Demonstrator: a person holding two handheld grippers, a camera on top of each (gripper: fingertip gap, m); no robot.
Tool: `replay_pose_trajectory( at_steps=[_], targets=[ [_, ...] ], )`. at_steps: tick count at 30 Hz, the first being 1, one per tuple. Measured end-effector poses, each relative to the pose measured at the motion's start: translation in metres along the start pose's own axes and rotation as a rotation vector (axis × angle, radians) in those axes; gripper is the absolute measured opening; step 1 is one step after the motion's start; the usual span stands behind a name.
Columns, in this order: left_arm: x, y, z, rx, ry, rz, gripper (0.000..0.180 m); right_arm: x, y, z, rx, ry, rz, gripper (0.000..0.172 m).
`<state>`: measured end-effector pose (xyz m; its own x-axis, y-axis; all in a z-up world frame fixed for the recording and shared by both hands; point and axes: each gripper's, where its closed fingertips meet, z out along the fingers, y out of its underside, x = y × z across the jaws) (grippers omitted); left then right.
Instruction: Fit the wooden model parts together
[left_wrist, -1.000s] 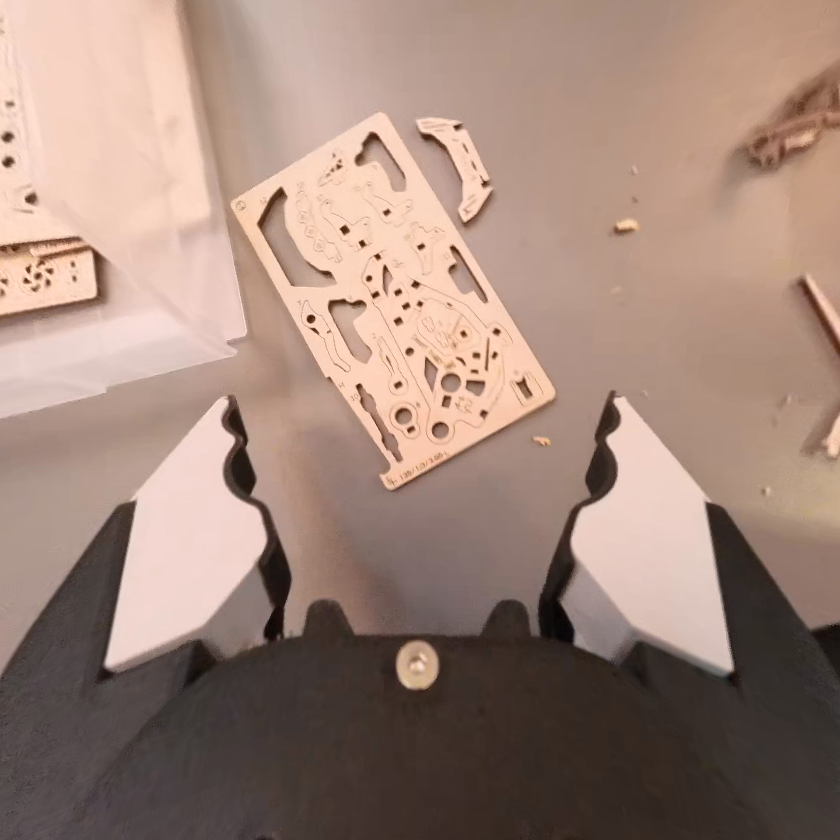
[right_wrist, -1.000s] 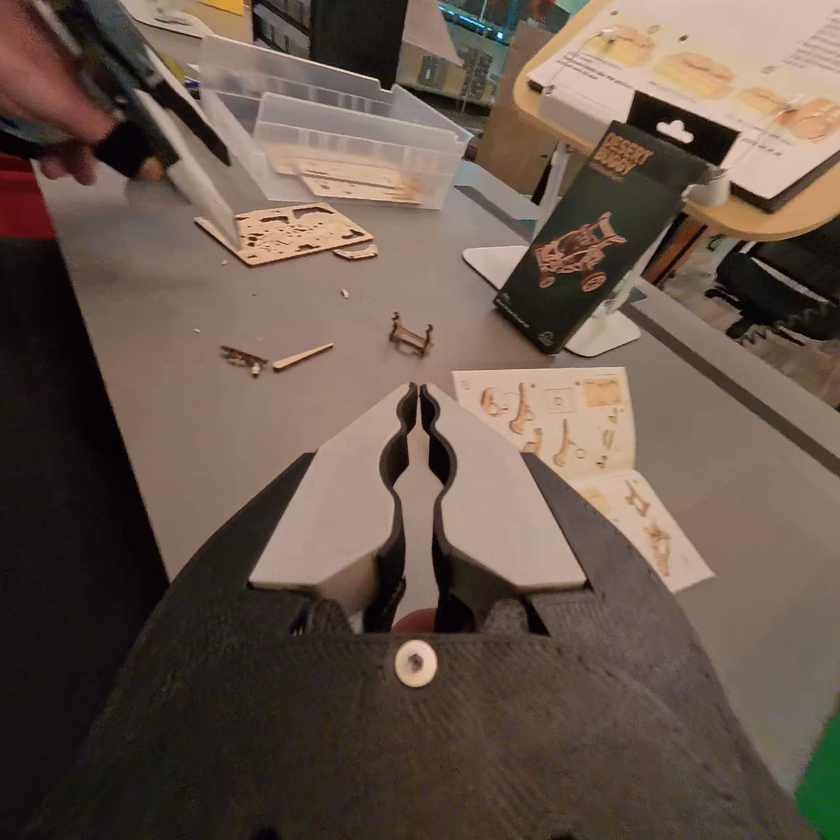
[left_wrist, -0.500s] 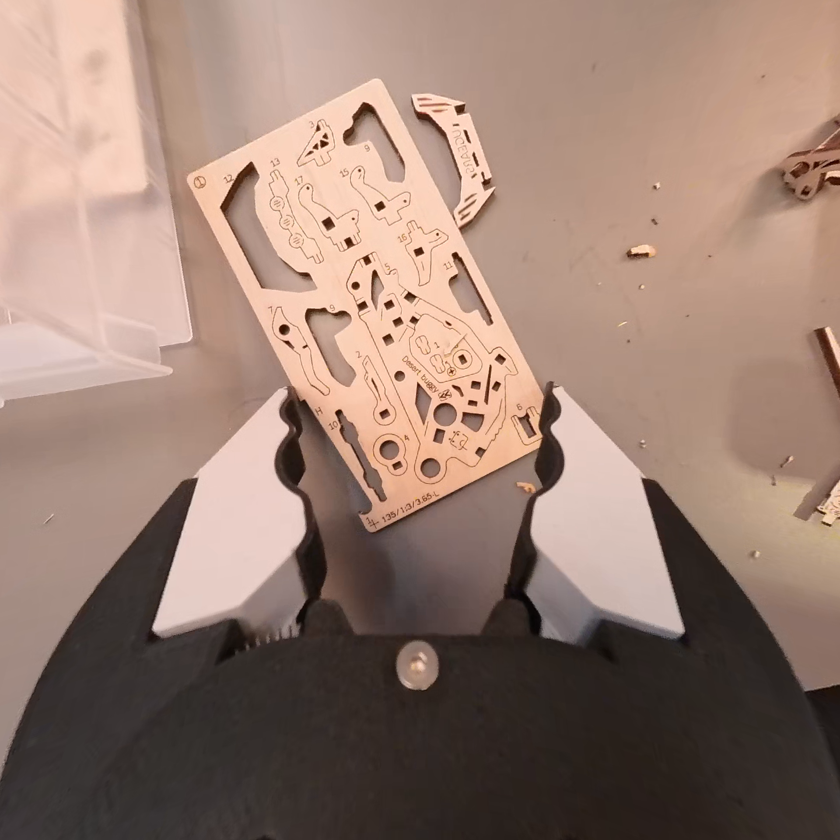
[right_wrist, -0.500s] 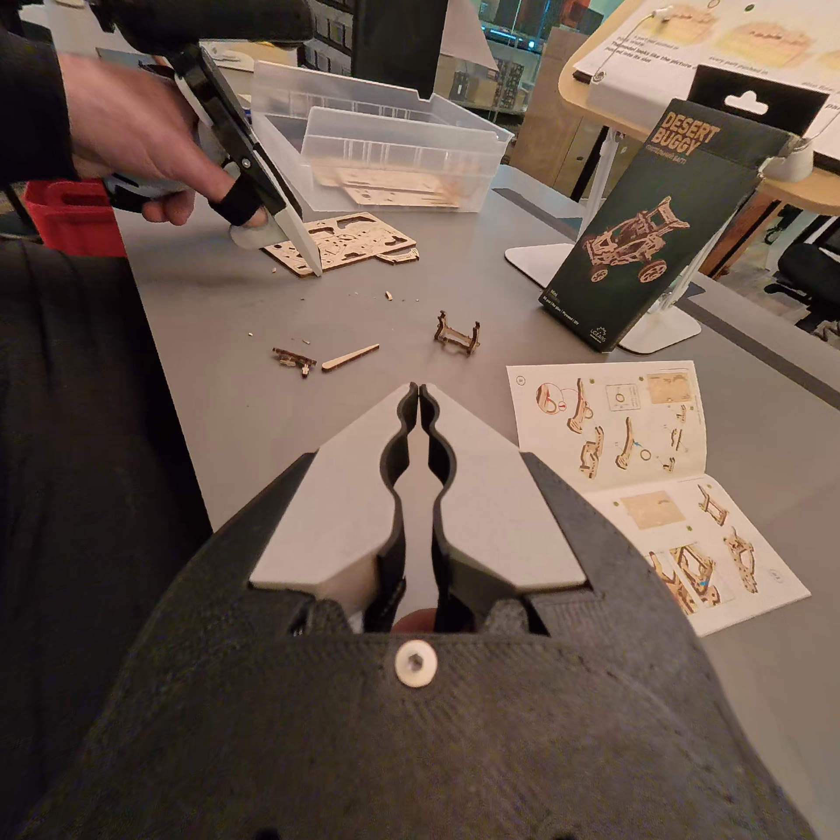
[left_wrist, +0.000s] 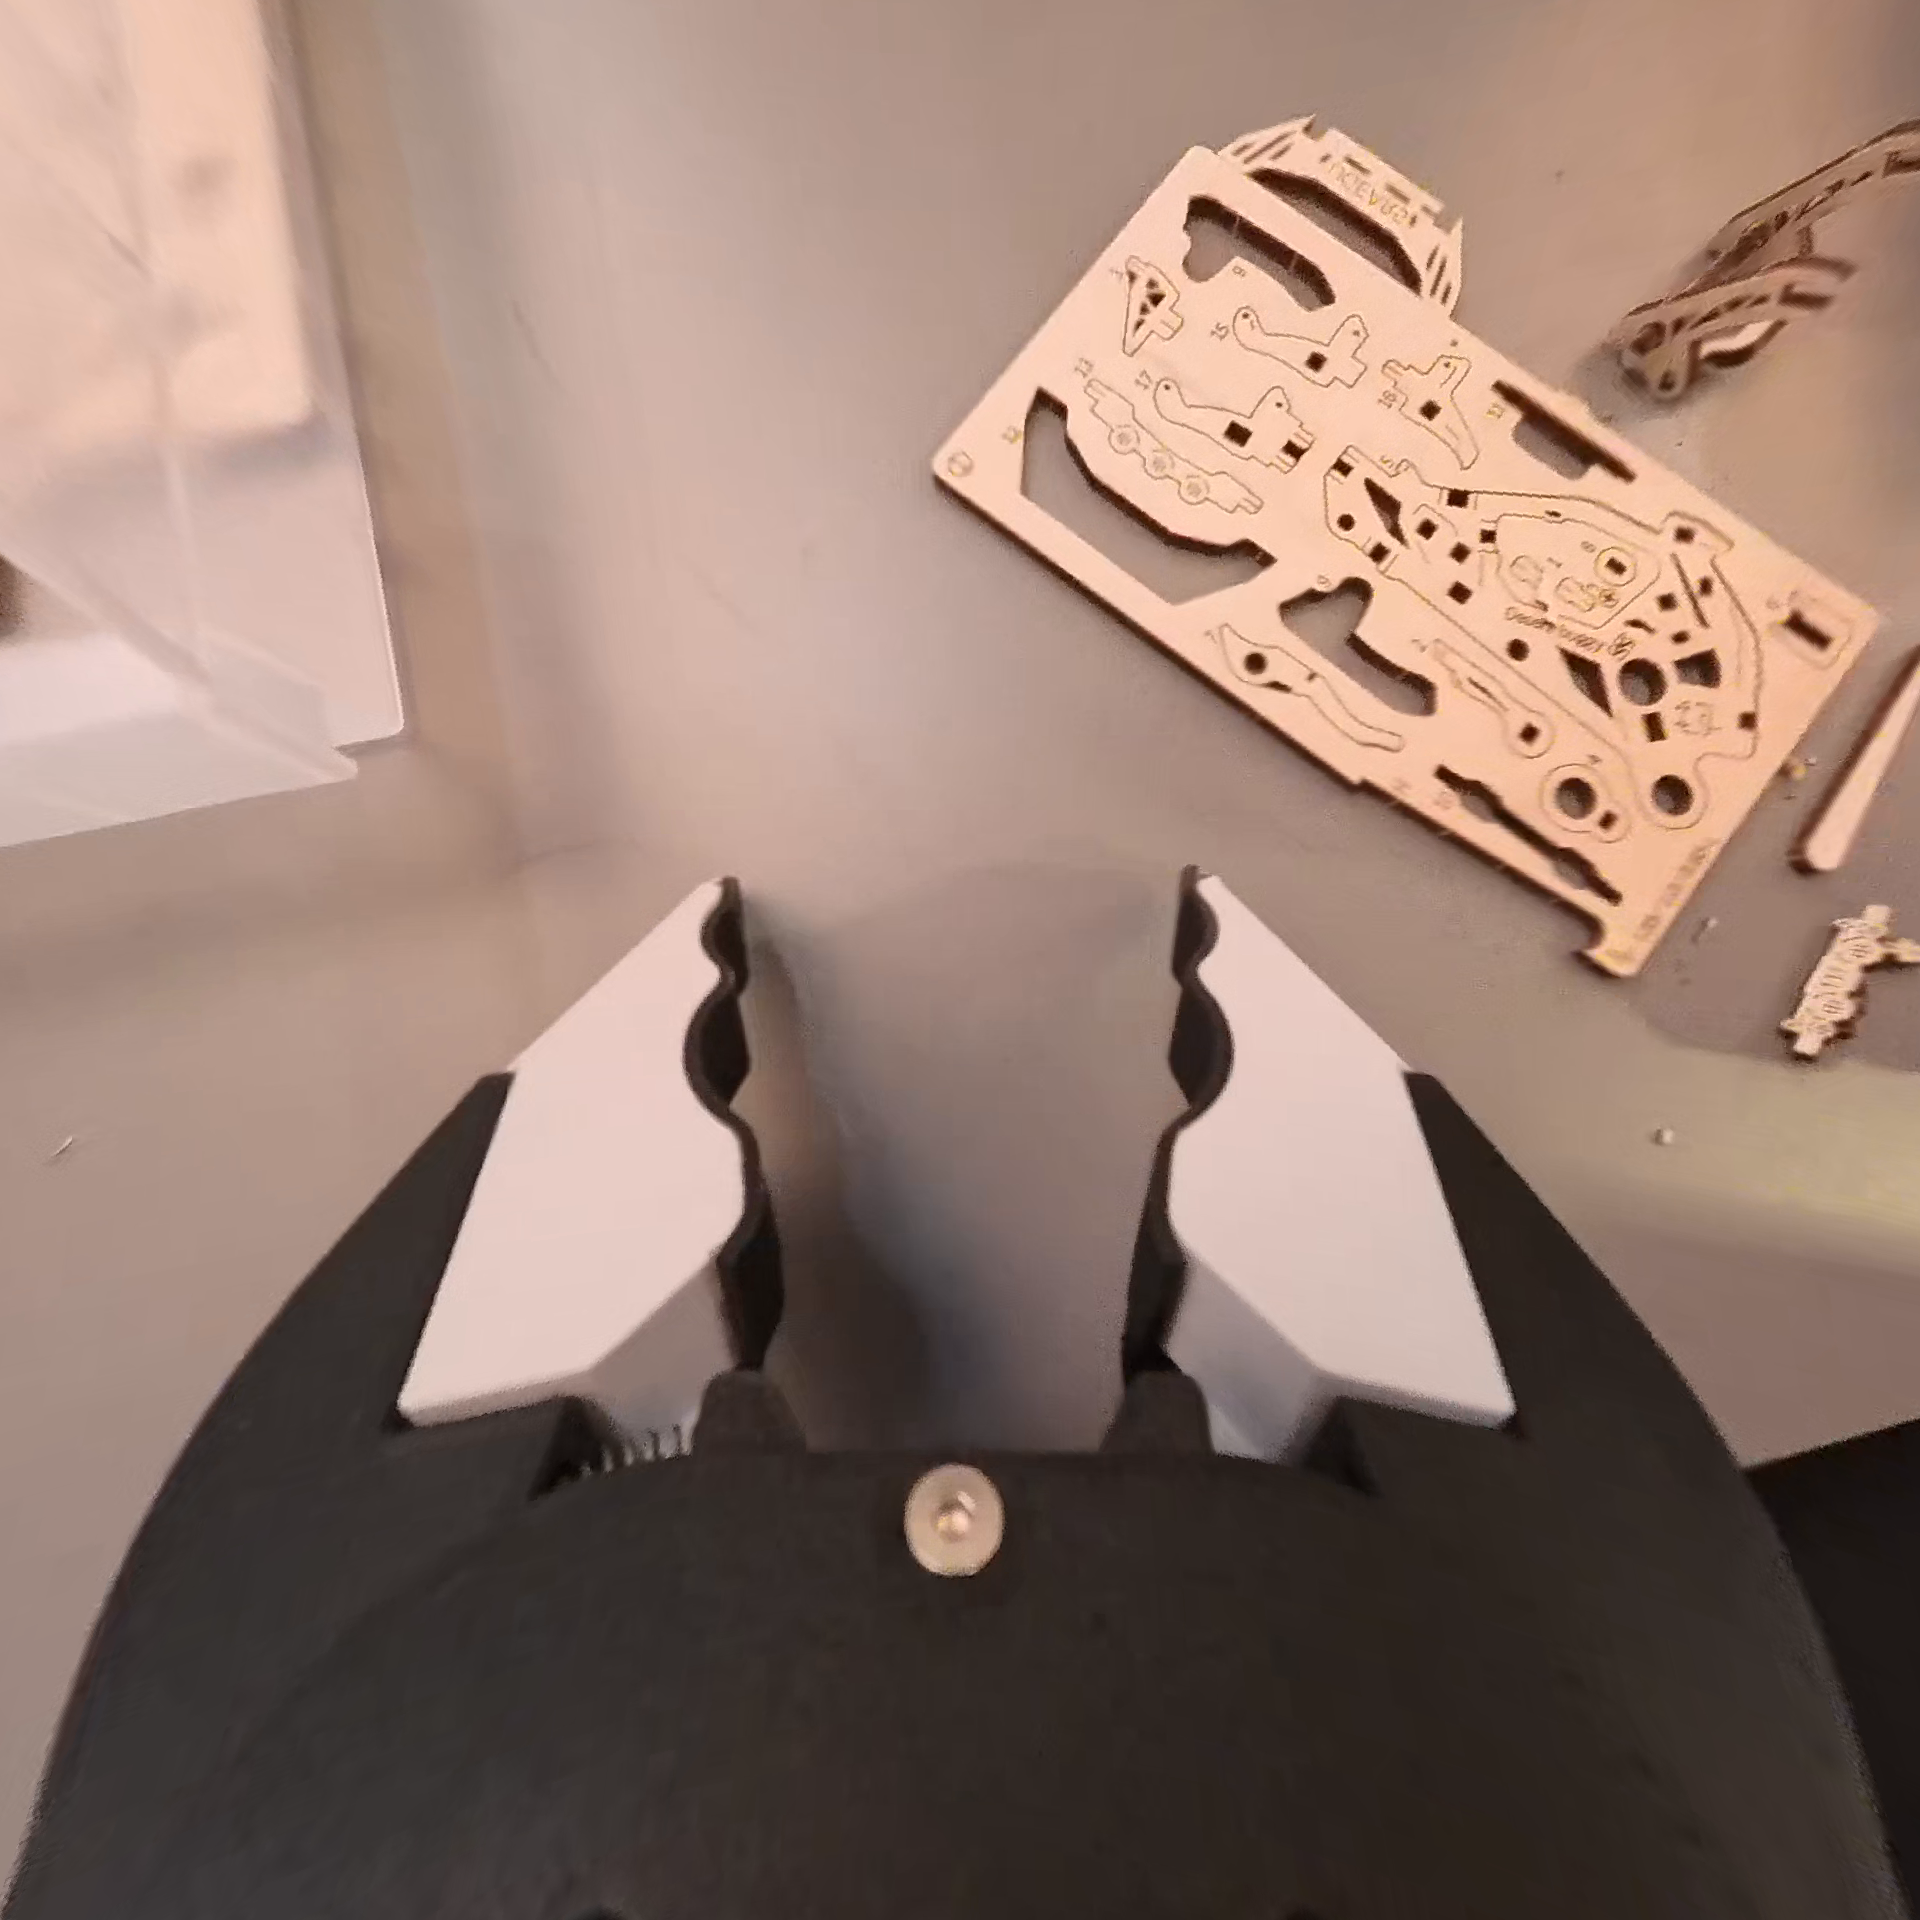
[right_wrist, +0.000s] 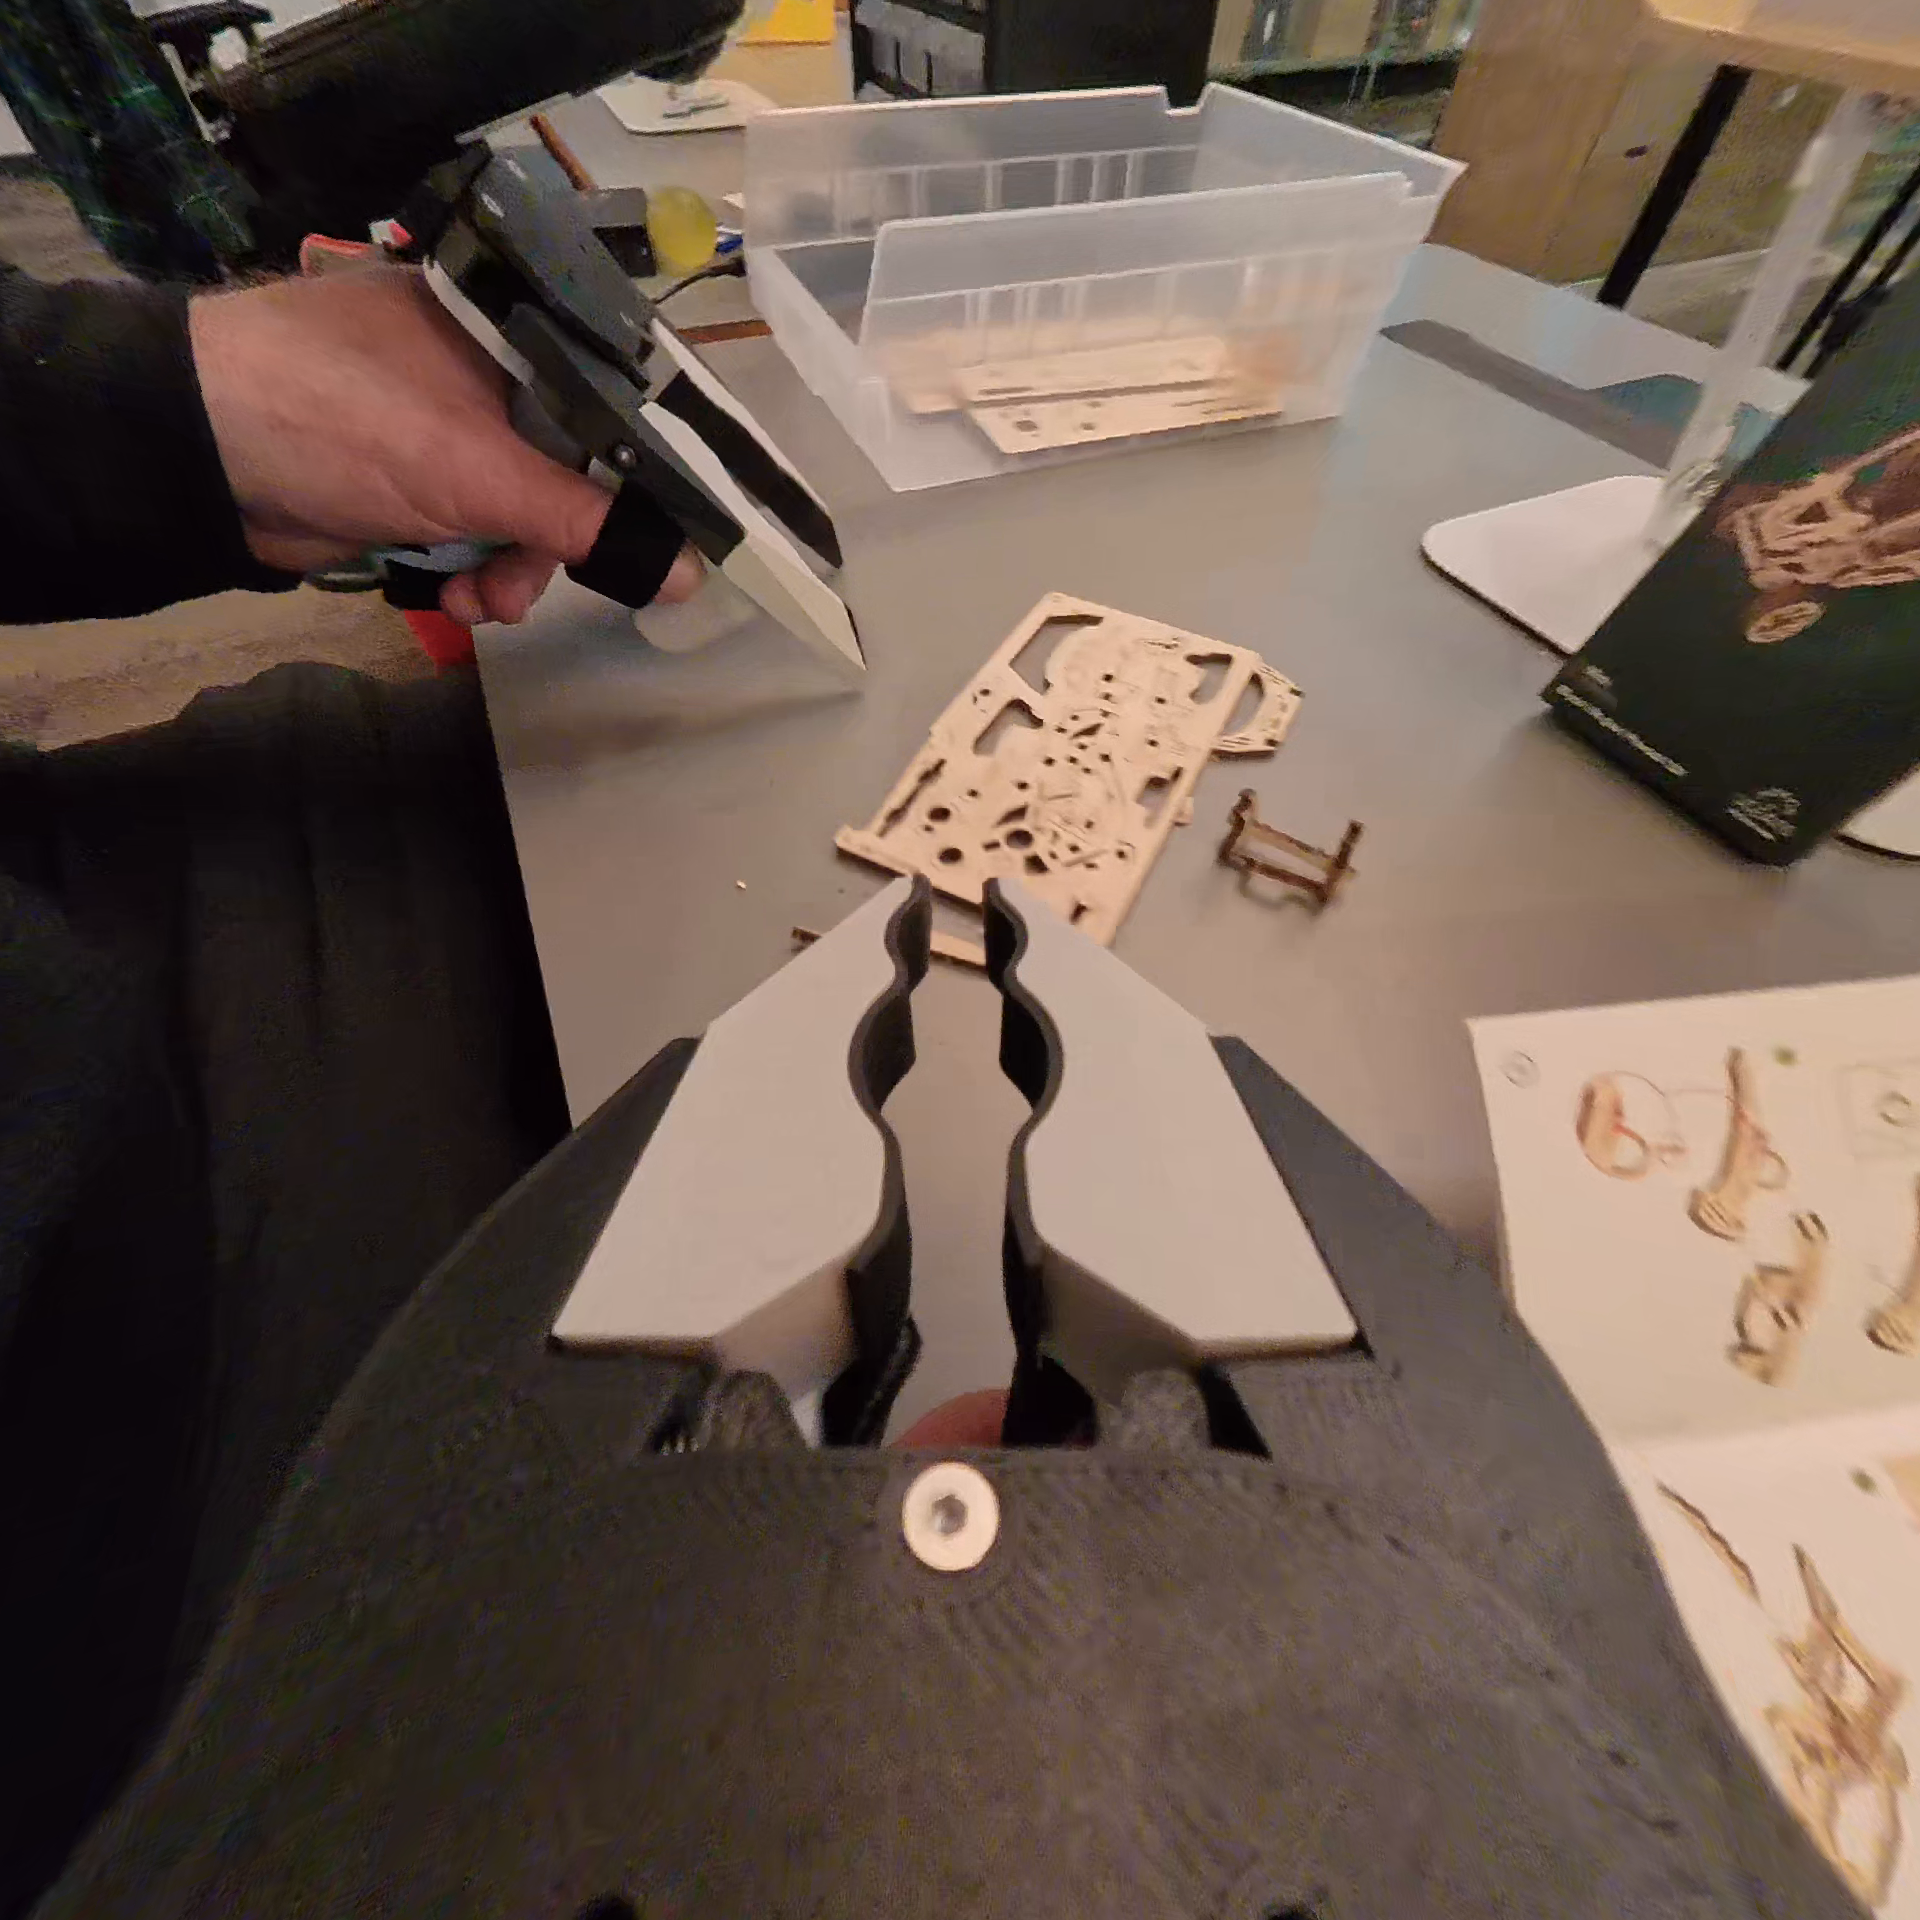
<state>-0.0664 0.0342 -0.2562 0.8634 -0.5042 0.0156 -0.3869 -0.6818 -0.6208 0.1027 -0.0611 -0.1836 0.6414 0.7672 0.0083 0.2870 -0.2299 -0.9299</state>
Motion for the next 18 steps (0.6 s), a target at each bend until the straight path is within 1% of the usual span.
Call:
replay_pose_trajectory(
  at_steps=[3, 5, 7, 9, 11, 13, 14, 16, 17, 18],
  targets=[
    [0.002, -0.010, 0.000, 0.015, -0.010, 0.070, 0.098, 0.000, 0.002, 0.014, -0.047, -0.006, 0.027, 0.013],
    [0.009, -0.030, -0.001, 0.063, 0.032, 0.132, 0.099, 0.001, 0.010, 0.023, -0.116, 0.005, 0.000, 0.019],
    [0.011, -0.045, 0.005, 0.048, 0.047, 0.199, 0.107, 0.001, 0.015, 0.032, -0.158, 0.015, -0.031, 0.024],
    [0.020, -0.063, 0.014, 0.066, 0.111, 0.229, 0.108, 0.001, 0.017, 0.042, -0.177, 0.029, -0.061, 0.021],
    [0.029, -0.076, 0.027, 0.055, 0.184, 0.225, 0.110, 0.001, 0.022, 0.052, -0.227, 0.041, -0.109, 0.021],
    [0.030, -0.085, 0.040, 0.027, 0.207, 0.228, 0.115, 0.001, 0.026, 0.063, -0.272, 0.033, -0.114, 0.020],
    [0.030, -0.088, 0.046, 0.010, 0.220, 0.231, 0.117, 0.003, 0.028, 0.068, -0.290, 0.036, -0.113, 0.020],
    [0.027, -0.087, 0.059, -0.047, 0.237, 0.241, 0.119, 0.007, 0.032, 0.077, -0.319, 0.038, -0.086, 0.009],
    [0.029, -0.085, 0.065, -0.062, 0.266, 0.236, 0.118, 0.009, 0.038, 0.081, -0.354, 0.029, -0.080, 0.009],
    [0.029, -0.084, 0.070, -0.080, 0.281, 0.213, 0.120, 0.011, 0.038, 0.084, -0.351, 0.034, -0.084, 0.007]
  ],
)
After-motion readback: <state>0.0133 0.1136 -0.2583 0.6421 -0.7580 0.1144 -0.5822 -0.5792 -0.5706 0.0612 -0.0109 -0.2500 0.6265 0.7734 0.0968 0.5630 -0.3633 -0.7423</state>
